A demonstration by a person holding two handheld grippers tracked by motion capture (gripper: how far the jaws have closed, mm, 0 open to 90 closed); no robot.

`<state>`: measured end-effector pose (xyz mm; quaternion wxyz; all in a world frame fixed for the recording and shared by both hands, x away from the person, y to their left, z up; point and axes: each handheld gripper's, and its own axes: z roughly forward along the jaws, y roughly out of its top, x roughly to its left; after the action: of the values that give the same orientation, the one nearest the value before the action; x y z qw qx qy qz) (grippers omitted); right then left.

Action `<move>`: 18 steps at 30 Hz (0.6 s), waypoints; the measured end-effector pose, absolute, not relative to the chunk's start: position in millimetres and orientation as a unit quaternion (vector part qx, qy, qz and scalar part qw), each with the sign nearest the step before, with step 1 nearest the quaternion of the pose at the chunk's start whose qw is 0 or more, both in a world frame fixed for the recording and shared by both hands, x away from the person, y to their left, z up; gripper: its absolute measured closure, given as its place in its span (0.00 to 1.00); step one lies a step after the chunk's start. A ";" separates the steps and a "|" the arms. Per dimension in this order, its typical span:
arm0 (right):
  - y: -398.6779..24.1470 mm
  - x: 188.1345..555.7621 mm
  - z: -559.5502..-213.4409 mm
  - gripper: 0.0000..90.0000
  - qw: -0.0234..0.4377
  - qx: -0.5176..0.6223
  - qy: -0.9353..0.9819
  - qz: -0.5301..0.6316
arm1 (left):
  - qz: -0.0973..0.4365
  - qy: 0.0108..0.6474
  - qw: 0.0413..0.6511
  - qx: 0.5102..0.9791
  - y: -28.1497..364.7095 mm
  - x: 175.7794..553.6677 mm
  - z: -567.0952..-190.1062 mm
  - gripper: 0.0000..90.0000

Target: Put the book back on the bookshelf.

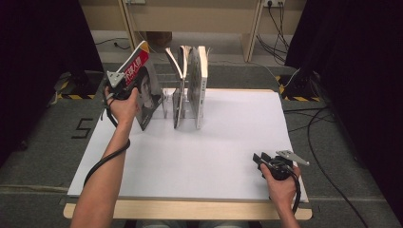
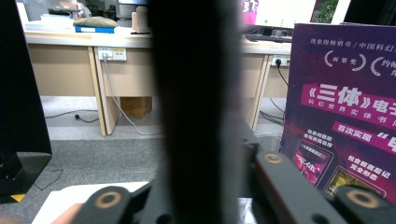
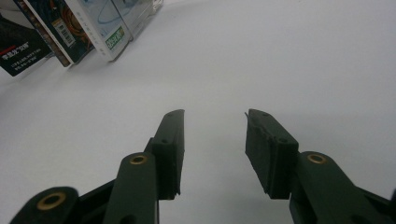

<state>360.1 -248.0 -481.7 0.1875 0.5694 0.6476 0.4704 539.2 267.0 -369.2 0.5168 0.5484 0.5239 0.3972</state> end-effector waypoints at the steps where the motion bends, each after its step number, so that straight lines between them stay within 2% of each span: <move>1: -247.8 359.9 -481.5 0.65 0.187 0.569 0.648 0.471 | 0.393 0.525 0.517 0.551 267.7 538.9 -369.4 0.86; 10: -248.1 360.4 -483.2 0.64 0.184 0.572 0.648 0.468 | 0.378 0.532 0.526 0.546 273.1 534.6 -368.7 0.71; 18: -247.5 360.7 -484.0 0.64 0.180 0.575 0.648 0.466 | 0.366 0.530 0.533 0.549 271.1 534.6 -356.5 0.71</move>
<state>360.7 -247.5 -484.0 0.1799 0.5748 0.6483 0.4658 534.6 271.1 -356.5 0.5331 0.5489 0.5296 0.3661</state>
